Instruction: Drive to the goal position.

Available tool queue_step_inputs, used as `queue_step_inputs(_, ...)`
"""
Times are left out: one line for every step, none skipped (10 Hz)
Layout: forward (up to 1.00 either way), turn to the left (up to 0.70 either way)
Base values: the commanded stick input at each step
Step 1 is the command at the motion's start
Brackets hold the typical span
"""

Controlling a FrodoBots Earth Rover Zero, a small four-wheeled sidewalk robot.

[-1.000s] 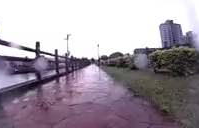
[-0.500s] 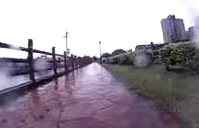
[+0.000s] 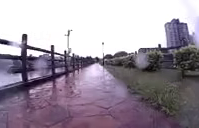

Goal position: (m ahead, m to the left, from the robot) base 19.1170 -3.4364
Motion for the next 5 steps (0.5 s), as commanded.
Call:
queue_step_inputs(1.0, 0.0)
queue_step_inputs(1.0, 0.0)
queue_step_inputs(1.0, 0.0)
queue_step_inputs(1.0, 0.0)
queue_step_inputs(1.0, 0.0)
